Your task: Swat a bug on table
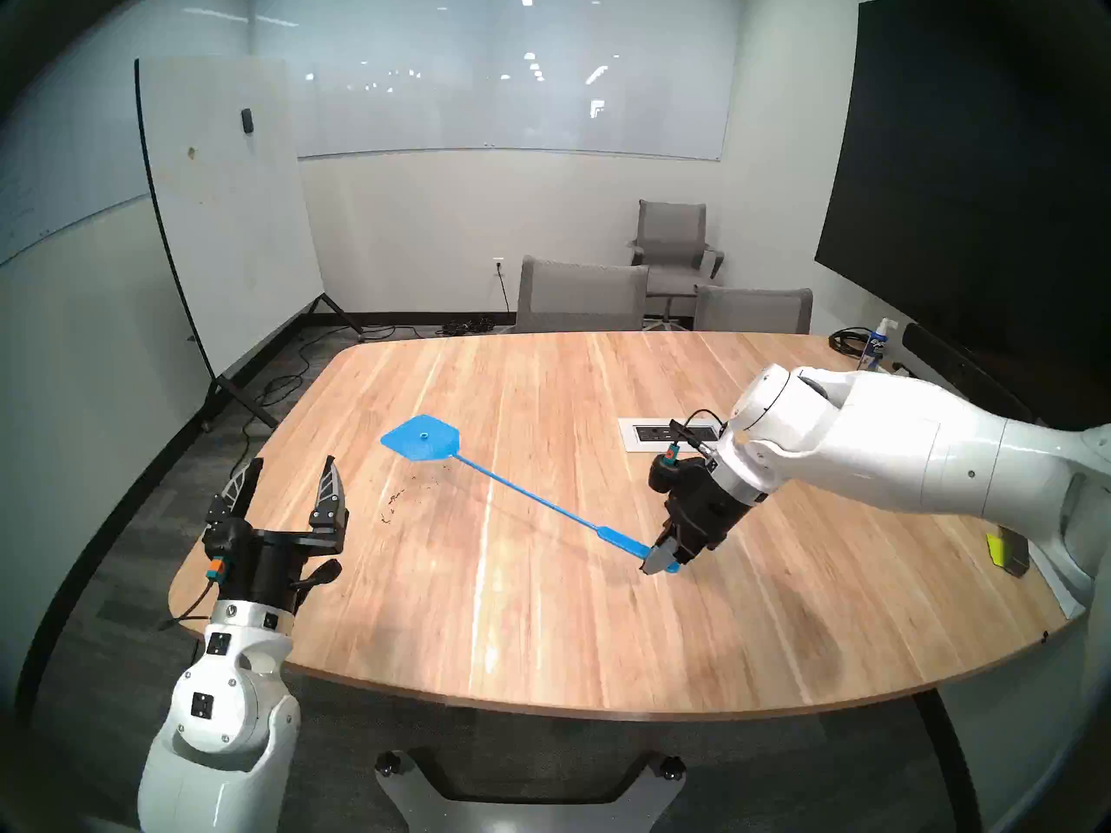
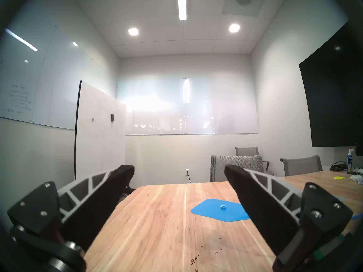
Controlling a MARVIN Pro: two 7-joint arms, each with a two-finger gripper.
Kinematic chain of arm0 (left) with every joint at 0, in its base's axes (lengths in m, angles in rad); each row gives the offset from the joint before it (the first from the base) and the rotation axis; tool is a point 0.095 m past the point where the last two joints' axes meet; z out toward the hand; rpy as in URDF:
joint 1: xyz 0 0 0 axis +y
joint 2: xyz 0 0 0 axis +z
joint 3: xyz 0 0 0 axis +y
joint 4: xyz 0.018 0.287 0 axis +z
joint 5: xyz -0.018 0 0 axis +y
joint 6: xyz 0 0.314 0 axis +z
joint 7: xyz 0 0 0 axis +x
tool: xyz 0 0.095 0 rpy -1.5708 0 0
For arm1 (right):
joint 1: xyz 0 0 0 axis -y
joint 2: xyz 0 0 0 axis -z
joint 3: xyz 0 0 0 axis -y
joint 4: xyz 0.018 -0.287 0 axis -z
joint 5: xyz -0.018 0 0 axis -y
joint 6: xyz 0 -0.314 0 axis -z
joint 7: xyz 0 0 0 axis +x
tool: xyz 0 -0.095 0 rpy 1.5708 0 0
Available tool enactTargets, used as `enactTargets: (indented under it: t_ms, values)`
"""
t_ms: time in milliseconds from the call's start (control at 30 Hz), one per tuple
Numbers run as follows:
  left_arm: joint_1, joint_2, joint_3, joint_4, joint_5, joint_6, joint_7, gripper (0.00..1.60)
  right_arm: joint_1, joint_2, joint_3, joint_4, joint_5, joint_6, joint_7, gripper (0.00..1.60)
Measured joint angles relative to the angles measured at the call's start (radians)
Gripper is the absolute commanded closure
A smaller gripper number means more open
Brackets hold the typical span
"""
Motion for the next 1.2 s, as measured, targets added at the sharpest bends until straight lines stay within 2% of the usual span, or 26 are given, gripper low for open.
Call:
enactTargets:
  t_ms: [233, 567, 733, 1033, 1200]
  values:
    - [0.000, 0.000, 0.000, 0.000, 0.000, 0.000, 0.000, 0.00, -0.014, -0.061, -0.031, 0.055, -0.023, 0.022, 0.010, 1.60]
    - [0.000, 0.000, 0.000, 0.000, 0.000, 0.000, 0.000, 0.00, 0.013, -0.157, -0.158, 0.106, -0.176, 0.092, 0.123, 1.60]
    - [0.000, 0.000, 0.000, 0.000, 0.000, 0.000, 0.000, 0.00, 0.038, -0.182, -0.220, 0.105, -0.242, 0.110, 0.118, 1.60]
    - [0.000, 0.000, 0.000, 0.000, 0.000, 0.000, 0.000, 0.00, 0.052, -0.175, -0.226, 0.076, -0.237, 0.102, 0.116, 1.60]
    - [0.000, 0.000, 0.000, 0.000, 0.000, 0.000, 0.000, 0.00, 0.053, -0.139, -0.171, 0.042, -0.183, 0.070, 0.118, 1.60]
